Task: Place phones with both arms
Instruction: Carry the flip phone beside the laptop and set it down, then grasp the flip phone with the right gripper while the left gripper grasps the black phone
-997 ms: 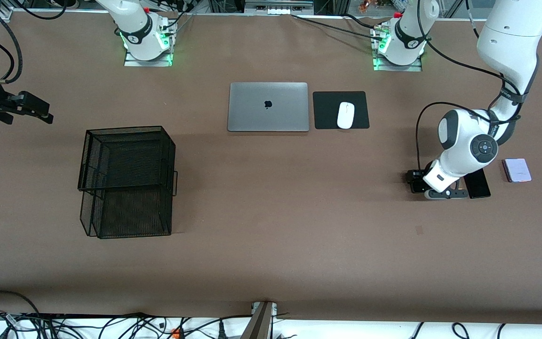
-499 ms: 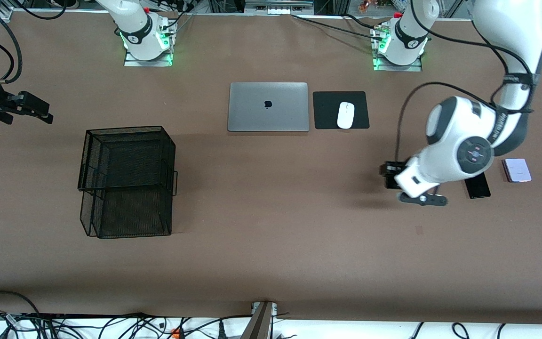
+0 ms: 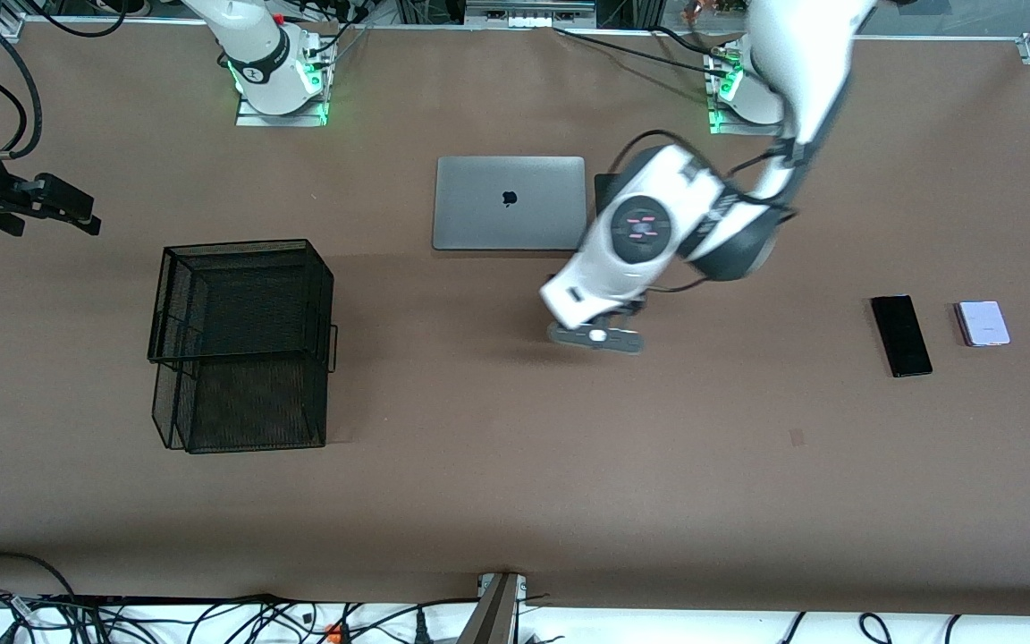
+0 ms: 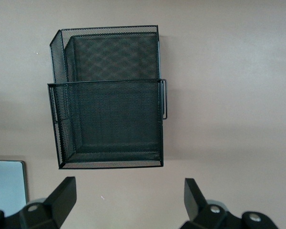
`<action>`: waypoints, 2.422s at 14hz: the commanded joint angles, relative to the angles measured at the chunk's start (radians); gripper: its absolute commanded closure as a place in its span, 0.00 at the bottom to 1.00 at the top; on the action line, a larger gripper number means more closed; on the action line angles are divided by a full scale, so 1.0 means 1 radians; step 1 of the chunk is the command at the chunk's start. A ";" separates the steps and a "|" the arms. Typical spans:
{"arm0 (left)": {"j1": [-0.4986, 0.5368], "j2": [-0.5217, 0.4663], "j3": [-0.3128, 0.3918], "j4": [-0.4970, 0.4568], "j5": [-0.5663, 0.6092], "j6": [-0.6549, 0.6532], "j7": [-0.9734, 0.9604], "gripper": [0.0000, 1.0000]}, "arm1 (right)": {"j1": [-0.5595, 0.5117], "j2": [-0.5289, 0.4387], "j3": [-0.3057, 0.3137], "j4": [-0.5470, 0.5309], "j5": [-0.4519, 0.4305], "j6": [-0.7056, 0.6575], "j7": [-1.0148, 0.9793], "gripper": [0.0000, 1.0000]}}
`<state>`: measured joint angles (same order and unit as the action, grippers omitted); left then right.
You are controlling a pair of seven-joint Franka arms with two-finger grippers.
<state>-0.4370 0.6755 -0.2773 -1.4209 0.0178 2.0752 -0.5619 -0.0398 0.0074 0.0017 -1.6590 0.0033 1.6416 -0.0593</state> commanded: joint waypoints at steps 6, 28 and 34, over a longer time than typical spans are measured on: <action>-0.204 0.297 0.029 0.120 -0.012 0.499 -0.259 0.58 | -0.012 0.003 0.009 0.013 0.004 -0.003 -0.016 0.00; 0.418 -0.143 0.021 -0.033 0.301 -0.376 0.147 0.00 | 0.530 0.273 0.017 0.005 0.000 0.260 0.548 0.00; 0.712 -0.320 -0.010 -0.469 0.292 0.102 0.379 0.00 | 0.725 0.497 0.015 -0.008 -0.005 0.510 0.837 0.00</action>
<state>0.1773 0.4479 -0.2616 -1.7097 0.3031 2.0405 -0.2517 0.6508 0.4365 0.0298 -1.6717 0.0036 2.0960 0.7191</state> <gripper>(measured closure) 0.000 0.000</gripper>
